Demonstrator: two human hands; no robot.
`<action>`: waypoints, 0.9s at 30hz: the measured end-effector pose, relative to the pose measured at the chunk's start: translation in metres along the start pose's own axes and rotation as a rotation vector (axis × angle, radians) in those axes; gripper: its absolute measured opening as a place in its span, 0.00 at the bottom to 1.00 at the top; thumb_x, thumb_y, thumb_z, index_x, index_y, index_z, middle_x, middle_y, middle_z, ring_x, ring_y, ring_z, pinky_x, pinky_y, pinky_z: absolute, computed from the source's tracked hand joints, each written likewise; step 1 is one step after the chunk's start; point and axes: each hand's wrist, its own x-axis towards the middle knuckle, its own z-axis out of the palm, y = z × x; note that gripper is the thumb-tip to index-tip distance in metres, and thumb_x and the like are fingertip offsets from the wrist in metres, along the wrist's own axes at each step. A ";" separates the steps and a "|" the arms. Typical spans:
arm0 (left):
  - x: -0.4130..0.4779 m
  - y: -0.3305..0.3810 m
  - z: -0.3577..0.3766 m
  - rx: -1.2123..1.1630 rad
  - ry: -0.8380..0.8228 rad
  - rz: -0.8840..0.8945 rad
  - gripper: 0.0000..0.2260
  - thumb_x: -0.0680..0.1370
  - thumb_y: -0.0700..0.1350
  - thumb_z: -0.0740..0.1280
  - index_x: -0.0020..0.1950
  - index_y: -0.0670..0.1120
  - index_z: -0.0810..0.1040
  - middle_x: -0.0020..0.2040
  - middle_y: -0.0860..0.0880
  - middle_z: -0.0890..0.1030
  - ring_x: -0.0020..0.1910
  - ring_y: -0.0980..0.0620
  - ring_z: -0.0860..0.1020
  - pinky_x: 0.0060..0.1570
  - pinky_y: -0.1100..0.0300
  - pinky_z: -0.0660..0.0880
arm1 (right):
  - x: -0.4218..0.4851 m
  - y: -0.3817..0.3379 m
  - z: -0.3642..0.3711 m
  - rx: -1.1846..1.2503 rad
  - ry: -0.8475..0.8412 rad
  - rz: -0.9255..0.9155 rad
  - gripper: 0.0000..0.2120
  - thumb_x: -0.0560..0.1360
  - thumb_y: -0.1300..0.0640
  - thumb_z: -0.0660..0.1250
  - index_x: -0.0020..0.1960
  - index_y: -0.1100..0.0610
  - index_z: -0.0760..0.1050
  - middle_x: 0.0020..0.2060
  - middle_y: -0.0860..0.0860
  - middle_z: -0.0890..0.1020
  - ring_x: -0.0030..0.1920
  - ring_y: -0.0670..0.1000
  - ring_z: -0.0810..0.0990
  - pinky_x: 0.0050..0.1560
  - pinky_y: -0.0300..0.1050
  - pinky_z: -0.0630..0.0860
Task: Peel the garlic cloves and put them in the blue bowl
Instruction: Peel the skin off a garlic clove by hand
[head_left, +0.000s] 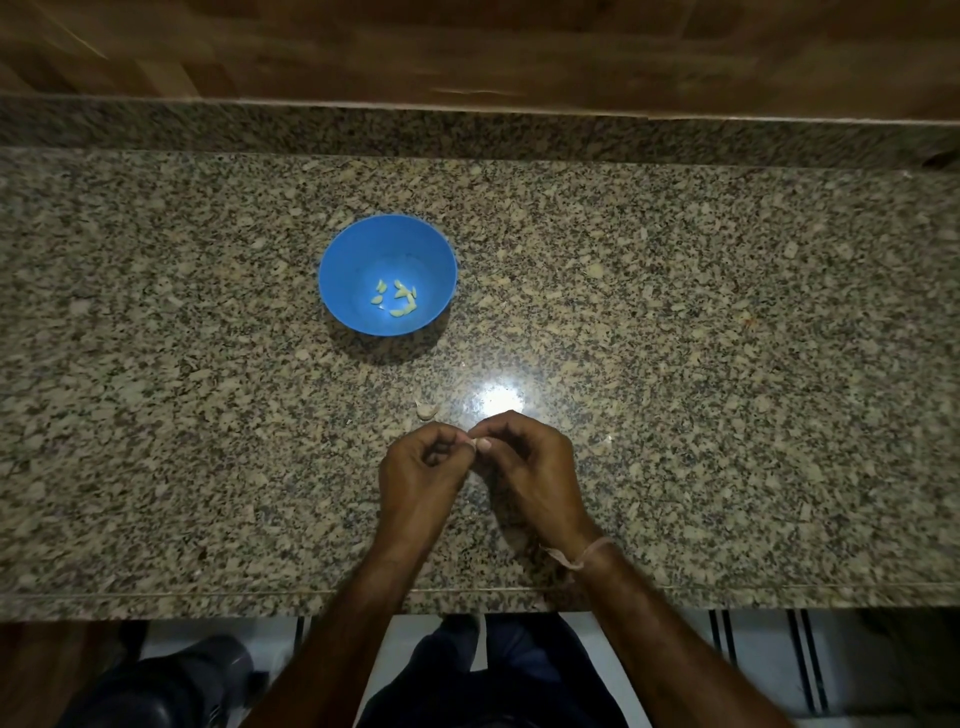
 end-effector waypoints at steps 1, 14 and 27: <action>0.000 0.000 0.001 -0.008 0.004 -0.009 0.05 0.73 0.51 0.75 0.42 0.51 0.86 0.37 0.50 0.85 0.36 0.50 0.81 0.39 0.52 0.78 | 0.002 0.001 0.000 0.056 -0.008 0.035 0.06 0.80 0.71 0.68 0.51 0.65 0.84 0.46 0.61 0.87 0.50 0.57 0.87 0.52 0.49 0.84; 0.001 0.004 0.004 0.053 0.027 -0.024 0.05 0.77 0.42 0.74 0.41 0.49 0.85 0.37 0.49 0.85 0.40 0.45 0.84 0.41 0.48 0.82 | -0.001 0.012 0.004 0.277 0.015 0.238 0.04 0.81 0.68 0.69 0.54 0.67 0.81 0.46 0.66 0.84 0.49 0.62 0.83 0.57 0.59 0.81; 0.002 0.001 0.000 0.216 0.044 0.029 0.04 0.75 0.46 0.75 0.40 0.52 0.84 0.34 0.54 0.84 0.35 0.54 0.82 0.38 0.56 0.79 | 0.007 0.008 -0.006 0.137 -0.040 0.209 0.05 0.82 0.67 0.67 0.54 0.68 0.81 0.44 0.58 0.87 0.45 0.54 0.85 0.51 0.50 0.82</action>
